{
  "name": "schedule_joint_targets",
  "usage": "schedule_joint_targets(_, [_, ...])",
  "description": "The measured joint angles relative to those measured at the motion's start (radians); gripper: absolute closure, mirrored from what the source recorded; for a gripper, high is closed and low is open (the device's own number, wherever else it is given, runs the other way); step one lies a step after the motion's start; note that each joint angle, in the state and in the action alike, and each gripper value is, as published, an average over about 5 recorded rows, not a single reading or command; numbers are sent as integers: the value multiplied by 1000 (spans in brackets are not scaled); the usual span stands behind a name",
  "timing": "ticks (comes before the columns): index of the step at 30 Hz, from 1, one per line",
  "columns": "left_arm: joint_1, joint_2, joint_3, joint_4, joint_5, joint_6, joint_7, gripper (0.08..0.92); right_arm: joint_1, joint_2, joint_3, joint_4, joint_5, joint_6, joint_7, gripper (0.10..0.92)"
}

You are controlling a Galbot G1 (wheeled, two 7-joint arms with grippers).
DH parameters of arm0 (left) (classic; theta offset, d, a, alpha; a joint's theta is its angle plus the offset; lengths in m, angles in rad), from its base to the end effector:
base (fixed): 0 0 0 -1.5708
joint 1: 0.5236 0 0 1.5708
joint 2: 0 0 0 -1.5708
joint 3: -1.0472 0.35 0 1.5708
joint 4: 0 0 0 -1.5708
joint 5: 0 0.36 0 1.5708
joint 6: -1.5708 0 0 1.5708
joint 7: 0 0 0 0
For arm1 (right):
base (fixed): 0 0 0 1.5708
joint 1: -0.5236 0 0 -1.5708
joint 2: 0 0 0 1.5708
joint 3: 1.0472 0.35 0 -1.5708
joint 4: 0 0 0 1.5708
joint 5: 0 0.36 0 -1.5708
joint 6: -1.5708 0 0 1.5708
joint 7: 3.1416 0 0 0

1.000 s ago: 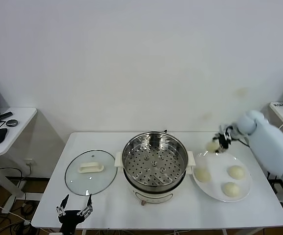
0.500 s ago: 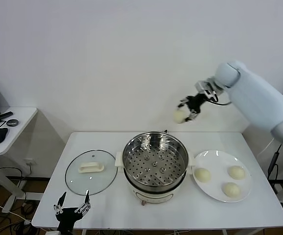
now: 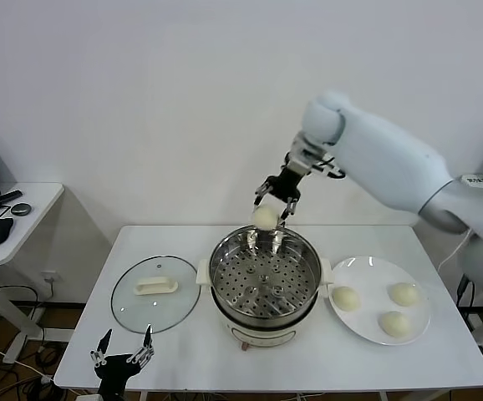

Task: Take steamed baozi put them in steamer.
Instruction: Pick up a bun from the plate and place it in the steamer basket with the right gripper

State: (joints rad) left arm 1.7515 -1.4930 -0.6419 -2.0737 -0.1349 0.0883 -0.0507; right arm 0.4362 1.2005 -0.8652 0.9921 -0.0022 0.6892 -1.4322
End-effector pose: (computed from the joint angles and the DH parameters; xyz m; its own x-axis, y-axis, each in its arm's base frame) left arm 0.1266 0.0508 -0.3347 -0.9541 -0.1150 0.2764 -0.1147 0.9932 0.0173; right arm 0.6195 0.0784 0.0005 -0.0176 -0.2968 0.9548 -0.2658 -0.9192 -0.2906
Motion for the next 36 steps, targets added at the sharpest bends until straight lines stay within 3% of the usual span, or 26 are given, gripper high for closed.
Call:
schedule_joint_targets(19, [-16,3,-3,33,-13,0,-6,177,-142,76,52,-14,-285,113,20,406])
schedule_joint_targets(31, [-21,-3,7,36,-10,-3,-2,177,-197,101,83,-44,-391,129,52,399])
schedule_joint_targets(36, [-22,-3,8,40,-9,-3,-3,177,-208,109,87,-54,-410,130,70,325])
